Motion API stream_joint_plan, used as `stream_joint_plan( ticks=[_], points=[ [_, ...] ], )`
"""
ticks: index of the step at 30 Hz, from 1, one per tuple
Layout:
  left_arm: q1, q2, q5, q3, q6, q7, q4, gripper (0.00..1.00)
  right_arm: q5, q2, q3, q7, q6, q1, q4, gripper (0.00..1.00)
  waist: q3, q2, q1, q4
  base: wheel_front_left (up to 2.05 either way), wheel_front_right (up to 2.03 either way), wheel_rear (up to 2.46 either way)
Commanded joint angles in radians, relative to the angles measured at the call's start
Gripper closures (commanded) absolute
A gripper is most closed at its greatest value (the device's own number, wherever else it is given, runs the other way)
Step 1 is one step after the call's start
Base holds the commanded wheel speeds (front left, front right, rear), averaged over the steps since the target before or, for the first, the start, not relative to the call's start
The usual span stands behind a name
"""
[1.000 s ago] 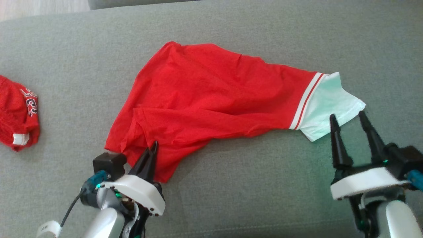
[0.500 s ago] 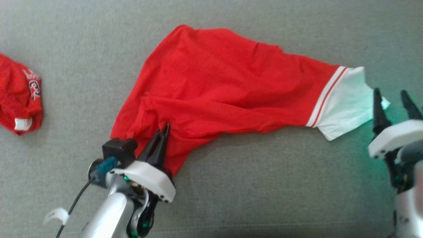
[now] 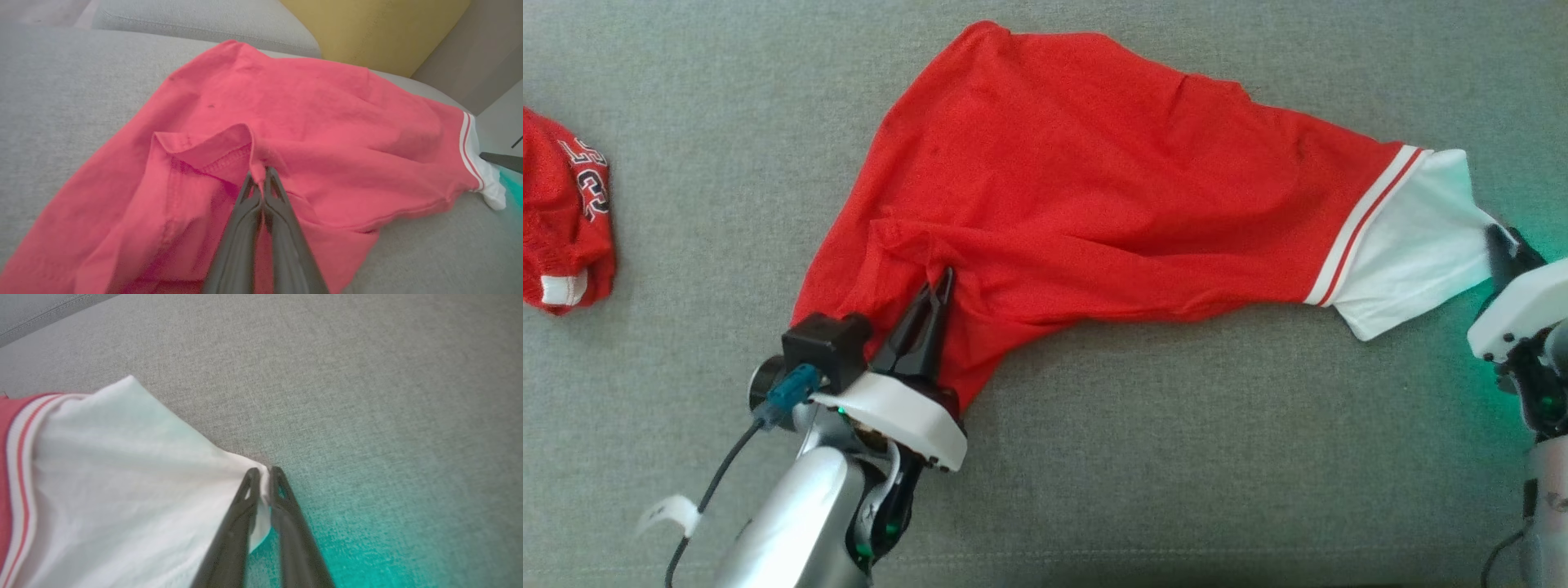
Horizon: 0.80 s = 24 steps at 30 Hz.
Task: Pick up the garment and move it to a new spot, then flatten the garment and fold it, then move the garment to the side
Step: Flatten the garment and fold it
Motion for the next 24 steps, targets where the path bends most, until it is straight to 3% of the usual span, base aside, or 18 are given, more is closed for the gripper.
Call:
stream_joint_plan(
  ticks=[1,6,10,18,24],
  points=[
    [-0.034,0.015,0.007,0.037,0.000,-0.019,-0.028,1.00,0.011,-0.014,0.014,0.016,0.007,0.009,-0.015,1.00,-0.002,0.0000,-0.0001,0.000,0.00,0.00,0.00],
    [-0.053,0.030,0.023,0.061,0.018,-0.062,-0.055,1.00,0.036,-0.025,0.002,-0.031,0.007,0.019,-0.108,1.00,-0.024,0.0000,-0.0001,-0.003,0.00,0.00,0.00],
    [-0.081,0.077,0.047,0.100,0.036,-0.079,-0.132,1.00,0.062,-0.027,0.006,-0.097,0.007,0.024,-0.267,1.00,-0.061,0.0000,-0.0001,-0.017,0.00,0.00,0.00],
    [-0.163,0.173,0.097,0.172,0.068,-0.055,-0.306,1.00,0.079,-0.027,0.042,-0.162,0.007,-0.009,-0.551,1.00,-0.144,0.0000,-0.0001,-0.047,0.00,0.00,0.00],
    [-0.232,0.210,0.115,0.208,0.085,-0.019,-0.430,1.00,0.060,-0.027,0.051,-0.172,0.007,-0.058,-0.736,1.00,-0.210,0.0000,-0.0001,-0.058,0.00,0.00,0.00]
  ],
)
